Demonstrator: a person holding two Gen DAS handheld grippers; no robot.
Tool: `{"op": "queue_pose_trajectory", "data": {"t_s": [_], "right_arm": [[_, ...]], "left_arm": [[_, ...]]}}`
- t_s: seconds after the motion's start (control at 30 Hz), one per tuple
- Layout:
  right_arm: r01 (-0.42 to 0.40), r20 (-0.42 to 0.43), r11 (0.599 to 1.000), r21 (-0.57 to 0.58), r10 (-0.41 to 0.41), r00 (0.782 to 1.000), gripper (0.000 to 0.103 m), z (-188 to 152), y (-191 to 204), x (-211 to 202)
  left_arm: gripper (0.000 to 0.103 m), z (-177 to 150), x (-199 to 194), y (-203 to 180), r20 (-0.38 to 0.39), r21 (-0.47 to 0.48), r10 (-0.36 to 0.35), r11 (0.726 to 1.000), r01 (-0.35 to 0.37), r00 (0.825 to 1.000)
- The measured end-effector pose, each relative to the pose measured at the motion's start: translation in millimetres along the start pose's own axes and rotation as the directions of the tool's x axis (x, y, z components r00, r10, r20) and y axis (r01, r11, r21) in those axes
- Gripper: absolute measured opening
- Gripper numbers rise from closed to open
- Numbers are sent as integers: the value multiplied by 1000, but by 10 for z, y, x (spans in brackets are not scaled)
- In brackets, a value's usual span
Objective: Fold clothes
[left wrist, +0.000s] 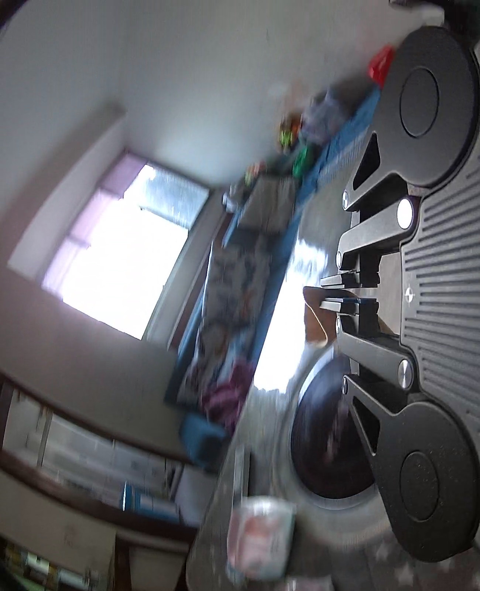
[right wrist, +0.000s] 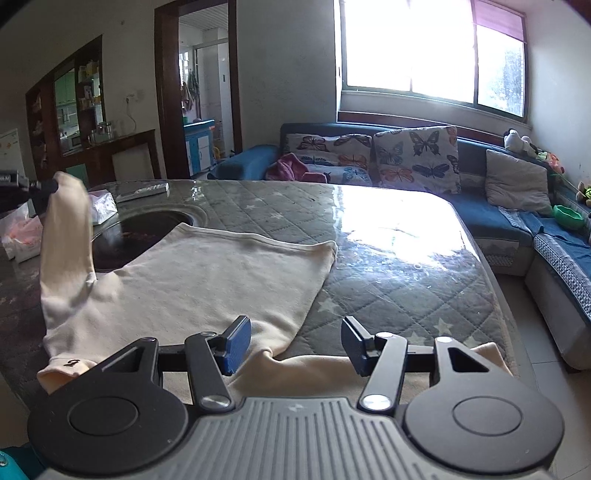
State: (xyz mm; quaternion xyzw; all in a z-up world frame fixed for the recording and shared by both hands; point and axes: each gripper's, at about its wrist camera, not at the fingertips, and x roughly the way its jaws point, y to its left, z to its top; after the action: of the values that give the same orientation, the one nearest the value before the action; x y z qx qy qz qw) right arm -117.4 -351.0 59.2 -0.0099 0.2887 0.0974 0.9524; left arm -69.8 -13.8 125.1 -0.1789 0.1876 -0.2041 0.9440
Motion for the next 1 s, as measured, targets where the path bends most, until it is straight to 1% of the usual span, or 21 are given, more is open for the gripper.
{"op": "queue_pose_trajectory", "data": {"t_s": [0.03, 0.1, 0.2, 0.33, 0.4, 0.43, 0.47, 0.53, 0.6, 0.67, 0.7, 0.77, 0.83, 0.93, 1.0], "right_arm": [[-3, 1, 1000, 3, 3, 1000, 55, -3, -1, -2], [-11, 2, 1000, 13, 11, 1000, 55, -17, -4, -1], [-23, -6, 999, 31, 23, 1000, 55, -54, 0, 10], [-36, -20, 998, 47, 37, 999, 55, -95, 9, 45], [-46, -25, 998, 48, 47, 999, 55, -104, 17, 51], [-51, -27, 998, 48, 52, 998, 55, -108, 22, 54], [-57, -29, 997, 48, 59, 998, 55, -105, 29, 58], [-72, -33, 996, 51, 73, 997, 54, -99, 51, 77], [-96, -43, 994, 53, 98, 994, 54, -91, 85, 119], [-123, -62, 991, 52, 126, 990, 53, -93, 144, 182], [-136, -72, 989, 52, 140, 988, 50, -95, 174, 215], [-159, -89, 986, 52, 163, 983, 49, -100, 222, 268], [-187, -121, 981, 44, 191, 974, 48, -129, 303, 356], [-199, -153, 980, 27, 201, 968, 46, -174, 408, 473], [-203, -169, 979, 31, 206, 964, 41, -193, 434, 541]], "left_arm": [[5, -21, 39, -108, -12, 8, -44, 999, 44, 999], [5, -107, 125, -295, -38, 37, -106, 994, 108, 994], [5, -303, 296, -492, -119, 79, -167, 981, 177, 979], [9, -598, 453, -627, -238, 143, -176, 966, 213, 955], [12, -706, 420, -585, -273, 163, -164, 963, 214, 948], [21, -746, 379, -550, -286, 177, -158, 961, 214, 945], [31, -777, 336, -504, -291, 193, -143, 960, 204, 946], [36, -833, 235, -404, -278, 242, -81, 958, 152, 957], [39, -869, 139, -258, -274, 296, -10, 951, 94, 962], [45, -898, 62, -92, -279, 325, 50, 945, 46, 959], [45, -919, 29, -5, -284, 332, 78, 943, 22, 956], [47, -959, -37, 131, -290, 338, 123, 941, -19, 949], [47, -996, -83, 220, -297, 333, 144, 942, -39, 944], [47, -1050, -108, 288, -305, 329, 156, 943, -50, 939], [47, -1093, -116, 278, -304, 341, 154, 939, -44, 940]]}}
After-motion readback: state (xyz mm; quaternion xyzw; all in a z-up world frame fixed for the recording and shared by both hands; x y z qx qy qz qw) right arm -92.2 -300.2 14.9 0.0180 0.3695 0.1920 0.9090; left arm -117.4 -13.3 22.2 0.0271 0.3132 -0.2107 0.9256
